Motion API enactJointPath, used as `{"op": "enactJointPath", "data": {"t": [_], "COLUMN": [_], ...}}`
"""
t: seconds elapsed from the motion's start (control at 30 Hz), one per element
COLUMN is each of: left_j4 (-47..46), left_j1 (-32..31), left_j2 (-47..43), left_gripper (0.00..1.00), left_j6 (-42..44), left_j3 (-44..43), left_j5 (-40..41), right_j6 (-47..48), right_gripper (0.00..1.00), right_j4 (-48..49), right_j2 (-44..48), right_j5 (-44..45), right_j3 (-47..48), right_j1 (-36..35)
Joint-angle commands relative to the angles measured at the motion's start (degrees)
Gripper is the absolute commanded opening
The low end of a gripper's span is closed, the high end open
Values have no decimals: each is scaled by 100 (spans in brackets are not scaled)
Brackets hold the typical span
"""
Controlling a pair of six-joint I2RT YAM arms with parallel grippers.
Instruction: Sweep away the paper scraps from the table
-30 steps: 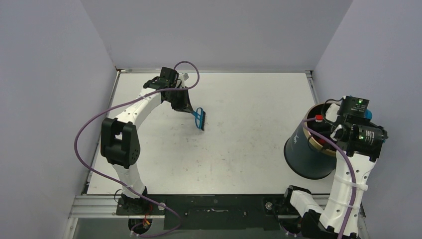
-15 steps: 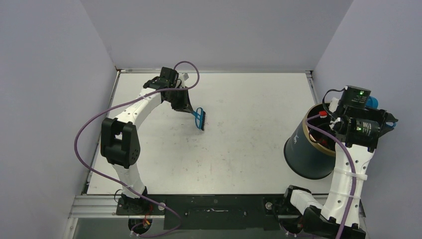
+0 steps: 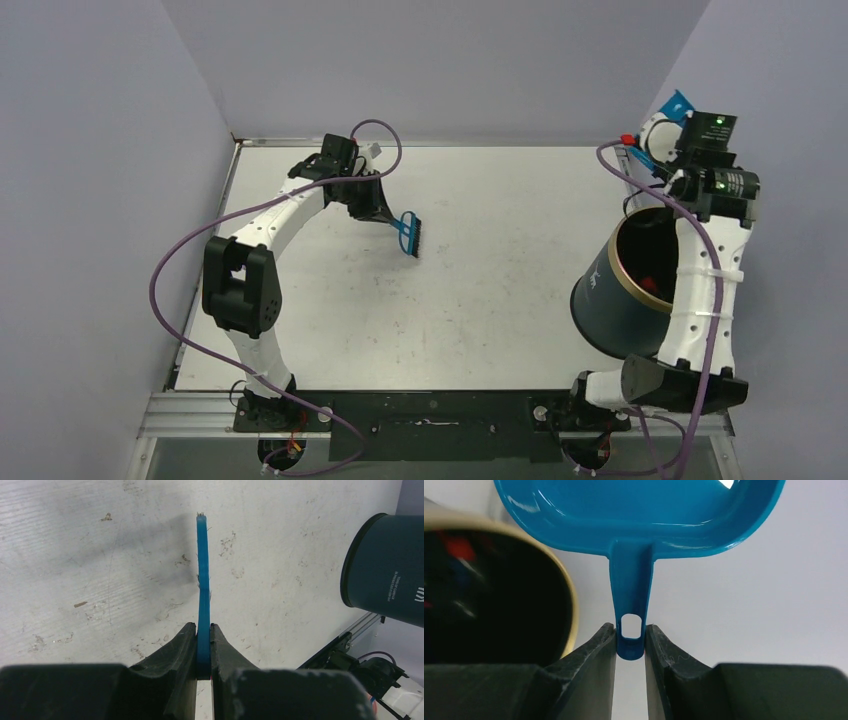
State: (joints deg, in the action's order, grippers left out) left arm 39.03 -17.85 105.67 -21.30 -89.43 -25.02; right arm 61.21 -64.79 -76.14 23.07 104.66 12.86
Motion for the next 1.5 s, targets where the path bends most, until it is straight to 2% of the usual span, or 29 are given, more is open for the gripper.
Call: {"op": "enactJointPath", "data": {"t": [0.0,0.13,0.2,0.33,0.43,0.6,0.77,1.2,1.33,1.47], "left_j4": [-627,-953,-1064,-1490,-2194,-3653,-4716,-4955,-4801,-4547], "left_j1": [15,-11,10,129,306,452,449,449,450,450], "left_j2": [-328,-731,-1009,-1671,-2220,-2849,-2878,-2355,-2099,-2023], "left_gripper": [0,0,0,0,0,0,0,0,2,9], "left_j6": [-266,-564,-738,-1069,-1555,-2559,-3254,-3421,-3389,-3275], "left_j3": [80,249,373,1045,1923,3403,4280,4715,4653,4613], "left_j5": [-344,-317,-148,330,300,167,44,-111,-169,-109], "right_j6": [-1465,-2604,-2889,-2643,-2761,-2975,-3060,-3284,-3363,-3430], "right_gripper": [5,5,5,5,5,5,11,21,30,39], "right_j4": [-168,4,26,-27,516,1096,1787,2211,2259,2290], "right_j2": [-352,-377,-479,-737,-766,-1015,-1342,-1866,-1905,-1813], "right_j5": [-1252,-1042,-1367,-2700,-2748,-2999,-3233,-3547,-3588,-3616], "right_j3": [366,-151,-564,-1431,-2385,-3287,-3982,-4432,-4462,-4530], "right_j1": [-1005,-2842,-3279,-3322,-3614,-3876,-3936,-3960,-3974,-3977]}}
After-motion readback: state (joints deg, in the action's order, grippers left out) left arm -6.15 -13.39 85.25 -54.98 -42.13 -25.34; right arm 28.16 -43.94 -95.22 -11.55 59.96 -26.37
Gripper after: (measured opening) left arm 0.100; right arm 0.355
